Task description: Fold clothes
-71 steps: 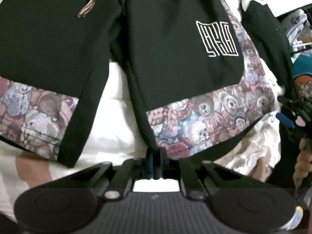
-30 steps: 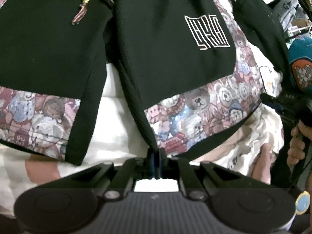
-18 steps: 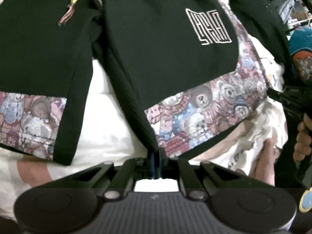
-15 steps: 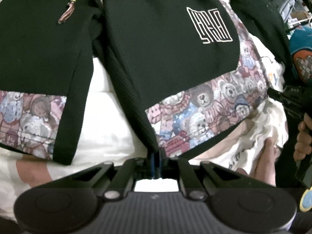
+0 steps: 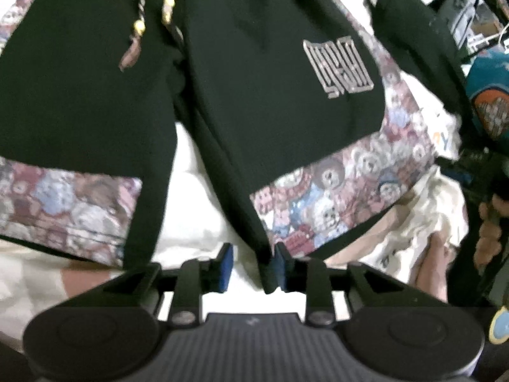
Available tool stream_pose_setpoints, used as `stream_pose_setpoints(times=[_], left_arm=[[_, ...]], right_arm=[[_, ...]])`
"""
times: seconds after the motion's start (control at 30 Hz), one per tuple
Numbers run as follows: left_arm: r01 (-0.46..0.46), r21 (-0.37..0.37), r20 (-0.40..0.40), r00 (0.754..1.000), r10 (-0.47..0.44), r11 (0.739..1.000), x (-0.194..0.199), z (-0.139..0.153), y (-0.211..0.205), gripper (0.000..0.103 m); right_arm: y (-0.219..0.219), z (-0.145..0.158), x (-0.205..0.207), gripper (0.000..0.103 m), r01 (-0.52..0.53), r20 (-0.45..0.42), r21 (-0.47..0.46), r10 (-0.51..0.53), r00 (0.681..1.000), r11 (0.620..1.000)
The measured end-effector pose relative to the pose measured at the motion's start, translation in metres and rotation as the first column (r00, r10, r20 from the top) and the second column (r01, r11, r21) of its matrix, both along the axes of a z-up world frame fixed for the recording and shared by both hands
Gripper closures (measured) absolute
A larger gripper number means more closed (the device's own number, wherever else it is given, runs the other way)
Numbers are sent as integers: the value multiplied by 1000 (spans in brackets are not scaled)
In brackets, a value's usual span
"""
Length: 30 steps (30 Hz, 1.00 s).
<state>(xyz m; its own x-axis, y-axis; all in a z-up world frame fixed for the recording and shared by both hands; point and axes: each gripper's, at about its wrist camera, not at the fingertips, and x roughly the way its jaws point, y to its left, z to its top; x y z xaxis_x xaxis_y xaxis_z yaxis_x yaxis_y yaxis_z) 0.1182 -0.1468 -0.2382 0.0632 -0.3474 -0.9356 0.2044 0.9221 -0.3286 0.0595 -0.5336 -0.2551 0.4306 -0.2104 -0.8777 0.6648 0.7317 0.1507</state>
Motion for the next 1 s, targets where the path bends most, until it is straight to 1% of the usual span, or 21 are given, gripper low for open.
stream_pose_setpoints(times=[0.07,0.13,0.2,0.23,0.3,0.33,0.4,0.53,0.67,0.77,0.87,0.93,1.0], left_arm=[[-8,-8,28,1000,8,1000,5,12,5,70],[-17,-14,52,998,17,1000,10,22,6,69],[-33,-22,86,996,34,999,16,36,16,69],[-46,-23,109,993,48,999,19,44,24,69],[-79,-20,152,985,81,997,24,56,34,68],[-90,-18,167,982,92,996,26,61,38,67],[-114,-22,207,971,116,993,31,76,53,63],[-135,-22,265,955,136,991,39,100,78,59],[-168,-10,312,936,163,986,47,124,115,58],[-176,3,332,929,165,984,51,136,137,58],[-202,26,372,911,178,979,54,156,168,58],[-236,32,402,893,204,971,55,171,195,58],[-258,43,420,881,217,965,55,181,214,58]], right_arm=[[3,4,-1,74,1,6,-6,-1,1000,1000],[5,9,-2,73,3,14,-10,-2,1000,1000],[8,17,-4,72,3,27,-15,-2,1000,1000],[9,22,-4,71,6,37,-17,-6,999,1000],[11,34,-5,66,14,70,-13,-13,997,1000],[13,40,-5,66,14,86,-8,-13,996,1000],[16,52,-4,63,2,115,-8,-1,993,1000],[23,74,-2,59,-15,161,-23,18,987,1000],[30,89,1,58,-25,186,-26,30,982,999],[37,97,2,58,-49,200,-41,56,978,998],[46,104,3,57,-77,219,-57,87,972,995],[51,106,5,55,-99,222,-71,113,969,993],[56,107,6,49,-105,229,-92,123,966,990]])
